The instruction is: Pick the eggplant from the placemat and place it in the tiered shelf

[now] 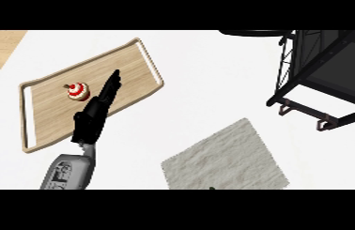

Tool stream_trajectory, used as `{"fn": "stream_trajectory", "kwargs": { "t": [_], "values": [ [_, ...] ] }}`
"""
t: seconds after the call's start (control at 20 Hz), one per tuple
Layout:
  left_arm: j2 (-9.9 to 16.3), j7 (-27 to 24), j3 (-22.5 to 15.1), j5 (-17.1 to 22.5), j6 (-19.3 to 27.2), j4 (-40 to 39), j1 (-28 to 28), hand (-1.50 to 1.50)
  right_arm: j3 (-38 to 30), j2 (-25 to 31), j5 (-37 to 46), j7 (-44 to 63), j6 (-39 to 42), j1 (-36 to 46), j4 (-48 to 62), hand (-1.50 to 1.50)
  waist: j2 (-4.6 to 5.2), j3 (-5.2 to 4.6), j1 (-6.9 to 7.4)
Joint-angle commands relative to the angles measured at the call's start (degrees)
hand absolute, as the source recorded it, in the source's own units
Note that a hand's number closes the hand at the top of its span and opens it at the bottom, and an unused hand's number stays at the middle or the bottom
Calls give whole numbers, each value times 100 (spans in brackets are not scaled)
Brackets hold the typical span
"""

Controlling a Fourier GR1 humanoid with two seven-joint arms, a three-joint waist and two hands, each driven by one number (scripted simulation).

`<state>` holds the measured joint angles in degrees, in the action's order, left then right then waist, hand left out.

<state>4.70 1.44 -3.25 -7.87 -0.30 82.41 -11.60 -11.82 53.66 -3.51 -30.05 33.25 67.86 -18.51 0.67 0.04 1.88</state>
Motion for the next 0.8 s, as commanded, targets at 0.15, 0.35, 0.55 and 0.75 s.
{"fn": "stream_trajectory", "kwargs": {
  "t": [0.15,0.35,0.55,0.75],
  "values": [
    [-21,116,75,-7,17,-223,-419,0,-892,576,-910,1250,879,677,986,-150,27,4,-21],
    [-118,91,-44,7,-6,-70,-226,0,-1031,1117,-946,1771,584,825,1205,-150,73,11,107],
    [-33,-101,-41,-62,-36,-136,-257,0,-936,1480,-825,2240,678,763,1333,-150,151,20,185],
    [-74,-26,-92,8,-102,-2,-171,0,-721,1761,-583,2152,953,396,1247,-150,197,45,281]
  ]
}}
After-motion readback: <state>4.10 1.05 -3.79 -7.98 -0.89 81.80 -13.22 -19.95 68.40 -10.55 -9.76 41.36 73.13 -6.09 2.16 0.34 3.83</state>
